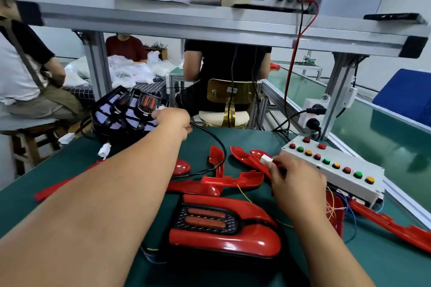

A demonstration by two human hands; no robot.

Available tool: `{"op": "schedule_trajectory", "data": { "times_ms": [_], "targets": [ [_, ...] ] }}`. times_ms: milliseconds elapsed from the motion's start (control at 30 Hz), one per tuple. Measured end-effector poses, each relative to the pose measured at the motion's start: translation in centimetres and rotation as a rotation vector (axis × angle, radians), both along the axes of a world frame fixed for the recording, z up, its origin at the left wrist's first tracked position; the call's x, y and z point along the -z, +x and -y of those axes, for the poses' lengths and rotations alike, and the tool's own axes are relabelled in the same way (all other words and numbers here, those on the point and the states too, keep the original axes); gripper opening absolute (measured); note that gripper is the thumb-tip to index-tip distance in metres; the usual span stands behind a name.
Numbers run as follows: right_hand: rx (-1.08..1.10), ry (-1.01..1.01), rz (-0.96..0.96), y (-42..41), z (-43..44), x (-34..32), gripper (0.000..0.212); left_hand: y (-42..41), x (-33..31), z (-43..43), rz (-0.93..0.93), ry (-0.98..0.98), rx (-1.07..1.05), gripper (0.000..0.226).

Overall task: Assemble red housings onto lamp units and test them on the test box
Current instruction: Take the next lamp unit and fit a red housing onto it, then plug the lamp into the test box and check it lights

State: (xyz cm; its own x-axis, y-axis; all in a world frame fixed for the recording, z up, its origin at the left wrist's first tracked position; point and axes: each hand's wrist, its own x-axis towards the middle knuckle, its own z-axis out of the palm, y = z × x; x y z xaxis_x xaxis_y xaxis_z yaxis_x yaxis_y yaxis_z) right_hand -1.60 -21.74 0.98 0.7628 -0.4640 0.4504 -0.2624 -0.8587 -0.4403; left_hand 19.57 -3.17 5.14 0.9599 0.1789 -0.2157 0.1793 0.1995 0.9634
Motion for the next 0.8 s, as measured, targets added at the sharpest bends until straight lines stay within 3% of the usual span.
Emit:
{"op": "schedule_trajectory", "data": {
  "times_ms": [100, 133, 200, 300, 400, 500, 633, 733, 800],
  "targets": [
    [-0.016, 0.018, 0.021, 0.0, -0.1, 0.1, 0.022, -1.0, 0.3, -0.5, -0.104, -0.220, 0.013, 0.034],
    [-0.018, 0.025, 0.031, 0.0, -0.2, 0.1, 0.022, -1.7, 0.4, -0.4, -0.110, -0.214, 0.021, 0.032],
    [-0.020, 0.039, 0.064, 0.1, -0.1, 0.0, 0.023, -3.3, 0.1, 0.2, -0.059, -0.202, 0.036, 0.032],
    [-0.066, 0.096, 0.161, 0.1, 0.0, -0.1, 0.023, -4.7, -0.1, 1.3, 0.068, -0.234, 0.123, 0.050],
    [-0.122, 0.178, 0.258, -0.1, 0.1, -0.3, 0.023, -6.1, -1.1, 2.2, 0.209, -0.299, 0.212, 0.045],
    [-0.157, 0.202, 0.368, 0.0, 0.2, -0.1, 0.019, -7.2, -1.6, 3.0, 0.442, -0.115, 0.336, 0.020],
    [-0.190, 0.231, 0.454, 0.1, 0.4, -0.1, 0.014, -8.3, -1.3, 3.7, 0.714, 0.232, 0.504, 0.017],
    [-0.215, 0.203, 0.523, 0.0, 0.3, -0.2, 0.009, -9.5, -1.1, 3.5, 0.760, 0.437, 0.664, 0.017],
    [-0.222, 0.183, 0.554, 0.0, 0.3, -0.2, 0.007, -10.1, -1.0, 3.5, 0.759, 0.473, 0.723, 0.017]
  ]
}}
